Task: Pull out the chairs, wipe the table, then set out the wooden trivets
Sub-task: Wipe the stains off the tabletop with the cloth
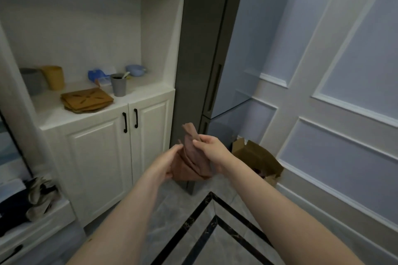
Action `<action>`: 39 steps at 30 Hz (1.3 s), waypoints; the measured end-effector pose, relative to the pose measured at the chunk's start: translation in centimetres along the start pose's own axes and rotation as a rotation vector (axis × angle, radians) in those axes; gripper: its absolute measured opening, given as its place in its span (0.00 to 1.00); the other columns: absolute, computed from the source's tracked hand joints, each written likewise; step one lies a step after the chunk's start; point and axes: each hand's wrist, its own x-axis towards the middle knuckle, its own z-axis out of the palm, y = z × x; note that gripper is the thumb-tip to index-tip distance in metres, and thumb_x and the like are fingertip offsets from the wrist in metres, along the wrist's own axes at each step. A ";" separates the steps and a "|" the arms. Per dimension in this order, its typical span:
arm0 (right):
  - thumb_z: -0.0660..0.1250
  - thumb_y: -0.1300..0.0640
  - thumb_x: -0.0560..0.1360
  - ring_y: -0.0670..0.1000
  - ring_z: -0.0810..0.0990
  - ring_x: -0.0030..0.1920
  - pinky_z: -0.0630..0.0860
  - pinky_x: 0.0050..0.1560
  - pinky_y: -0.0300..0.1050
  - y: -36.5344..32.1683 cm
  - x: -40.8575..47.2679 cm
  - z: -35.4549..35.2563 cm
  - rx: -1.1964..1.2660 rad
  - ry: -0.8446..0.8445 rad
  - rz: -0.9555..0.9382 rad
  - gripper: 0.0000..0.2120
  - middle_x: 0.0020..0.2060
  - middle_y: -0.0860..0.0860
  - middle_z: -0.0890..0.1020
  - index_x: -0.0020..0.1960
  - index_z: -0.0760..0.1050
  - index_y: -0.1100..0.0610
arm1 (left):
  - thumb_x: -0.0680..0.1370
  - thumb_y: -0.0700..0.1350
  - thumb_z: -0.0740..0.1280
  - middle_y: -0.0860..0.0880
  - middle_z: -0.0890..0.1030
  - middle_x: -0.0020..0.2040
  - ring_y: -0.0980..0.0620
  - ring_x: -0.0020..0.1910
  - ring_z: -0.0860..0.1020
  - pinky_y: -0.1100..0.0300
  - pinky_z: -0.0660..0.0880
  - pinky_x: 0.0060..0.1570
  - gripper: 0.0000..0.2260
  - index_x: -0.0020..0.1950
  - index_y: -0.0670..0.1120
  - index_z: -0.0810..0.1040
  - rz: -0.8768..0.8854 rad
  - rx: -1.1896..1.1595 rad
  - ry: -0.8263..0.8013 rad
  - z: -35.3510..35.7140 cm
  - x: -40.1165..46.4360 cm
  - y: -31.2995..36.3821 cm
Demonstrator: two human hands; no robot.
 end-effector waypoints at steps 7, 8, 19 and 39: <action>0.59 0.62 0.81 0.47 0.80 0.42 0.78 0.45 0.38 -1.6 11.2 -1.7 0.085 -0.102 -0.012 0.11 0.46 0.54 0.81 0.61 0.76 0.61 | 0.80 0.55 0.57 0.46 0.78 0.50 0.47 0.44 0.75 0.57 0.71 0.47 0.16 0.54 0.45 0.77 -0.014 -0.088 0.096 -0.7 10.6 5.4; 0.59 0.62 0.81 0.48 0.80 0.43 0.78 0.46 0.38 -1.9 13.2 -1.8 0.089 -0.134 -0.020 0.11 0.46 0.53 0.81 0.61 0.76 0.61 | 0.79 0.59 0.57 0.47 0.78 0.49 0.47 0.47 0.75 0.55 0.70 0.51 0.18 0.52 0.46 0.77 -0.015 -0.097 0.083 -0.8 12.2 6.4; 0.58 0.62 0.81 0.52 0.81 0.47 0.78 0.52 0.45 -7.4 34.5 -1.9 0.238 -0.043 -0.006 0.11 0.49 0.56 0.82 0.59 0.76 0.61 | 0.74 0.41 0.63 0.49 0.77 0.42 0.51 0.41 0.75 0.56 0.73 0.44 0.03 0.46 0.46 0.74 -0.007 -0.100 0.091 -4.9 28.8 18.2; 0.69 0.61 0.72 0.54 0.82 0.42 0.75 0.44 0.41 -8.9 66.6 2.3 -0.658 -0.103 -0.131 0.06 0.42 0.61 0.84 0.42 0.83 0.63 | 0.72 0.35 0.62 0.41 0.77 0.57 0.41 0.57 0.75 0.48 0.71 0.60 0.13 0.52 0.46 0.80 0.461 0.761 0.832 -10.6 53.9 32.8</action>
